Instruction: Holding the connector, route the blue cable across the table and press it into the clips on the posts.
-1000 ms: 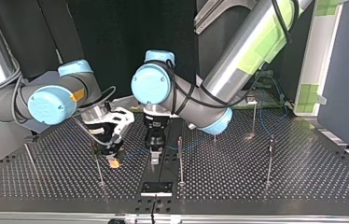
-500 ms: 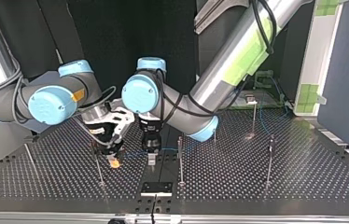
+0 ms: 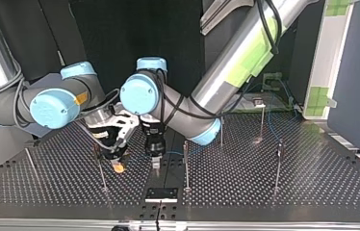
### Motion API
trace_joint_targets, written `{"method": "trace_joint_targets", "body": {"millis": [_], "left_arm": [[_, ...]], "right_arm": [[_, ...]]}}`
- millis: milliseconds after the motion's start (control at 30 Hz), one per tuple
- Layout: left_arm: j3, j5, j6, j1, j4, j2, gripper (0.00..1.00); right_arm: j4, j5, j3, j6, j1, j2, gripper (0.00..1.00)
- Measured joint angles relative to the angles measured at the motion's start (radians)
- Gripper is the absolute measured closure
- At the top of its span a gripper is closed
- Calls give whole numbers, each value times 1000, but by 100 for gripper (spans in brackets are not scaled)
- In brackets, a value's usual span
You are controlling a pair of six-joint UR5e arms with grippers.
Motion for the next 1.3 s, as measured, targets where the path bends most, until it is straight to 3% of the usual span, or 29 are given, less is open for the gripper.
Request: {"method": "trace_joint_targets", "body": {"millis": [33, 533, 833, 1300], "left_arm": [[0, -2, 0, -1, 0, 0, 98], [-10, -74, -12, 0, -17, 0, 98], [-90, -93, -38, 3, -14, 5, 98], [-234, -97, -48, 2, 100, 46, 98]], "right_arm": [[0, 0, 0, 0, 0, 0, 100], [2, -1, 0, 0, 2, 0, 100], [5, -1, 24, -1, 7, 0, 100], [2, -1, 126, -12, 4, -26, 100]]}}
